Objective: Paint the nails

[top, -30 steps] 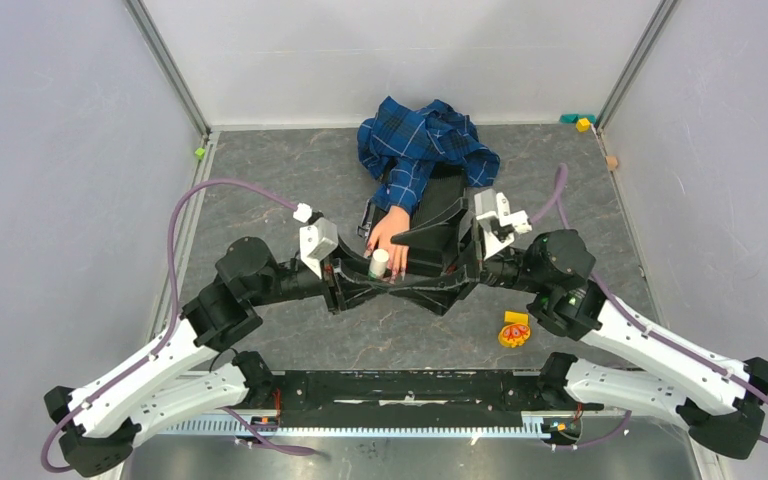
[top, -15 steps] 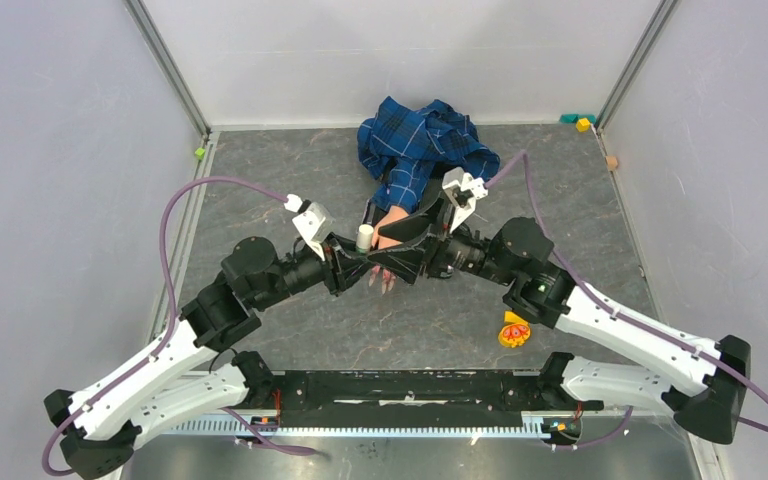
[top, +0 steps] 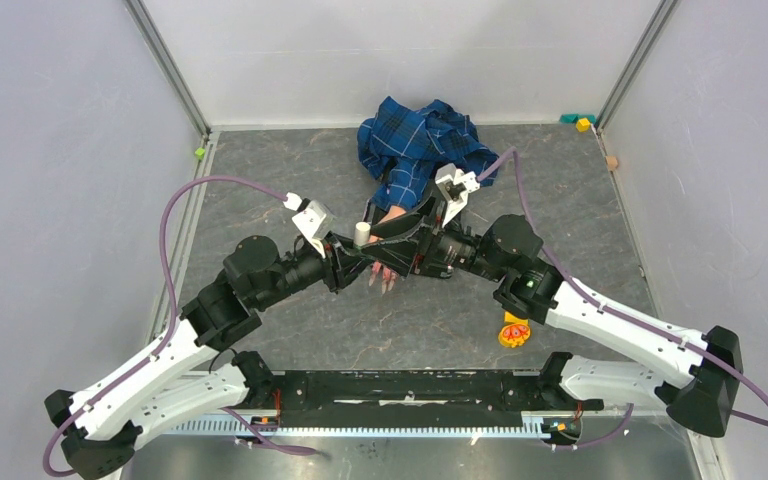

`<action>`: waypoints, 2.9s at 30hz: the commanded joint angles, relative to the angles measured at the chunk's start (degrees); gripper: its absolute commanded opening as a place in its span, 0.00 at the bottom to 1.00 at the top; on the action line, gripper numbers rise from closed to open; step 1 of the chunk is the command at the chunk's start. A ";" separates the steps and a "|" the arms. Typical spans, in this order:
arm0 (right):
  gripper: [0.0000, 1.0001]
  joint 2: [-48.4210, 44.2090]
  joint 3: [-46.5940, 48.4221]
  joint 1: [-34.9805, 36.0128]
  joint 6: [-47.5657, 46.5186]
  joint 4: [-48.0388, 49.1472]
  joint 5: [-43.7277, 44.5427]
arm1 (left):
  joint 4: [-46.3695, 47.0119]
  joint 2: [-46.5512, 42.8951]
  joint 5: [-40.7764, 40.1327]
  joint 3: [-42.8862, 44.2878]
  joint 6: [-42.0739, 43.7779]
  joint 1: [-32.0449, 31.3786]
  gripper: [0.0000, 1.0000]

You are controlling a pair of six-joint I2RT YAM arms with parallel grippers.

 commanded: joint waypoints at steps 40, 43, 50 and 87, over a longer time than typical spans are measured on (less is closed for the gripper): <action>0.43 7.38 7.60 0.70 0.45 -1.55 2.94 | 1.31 1.28 1.76 2.22 -1.85 0.89 0.02; 0.39 7.27 7.22 0.70 -0.39 -2.70 2.95 | 1.53 1.16 2.21 2.25 -2.03 1.19 0.02; 0.04 5.04 7.39 -0.44 -5.35 -3.27 -4.35 | 3.23 0.04 7.67 1.87 -1.65 1.97 0.02; 0.89 -3.04 8.02 -4.94 -13.39 -1.34 -25.50 | 12.31 -0.54 29.82 -0.16 -1.32 2.68 0.02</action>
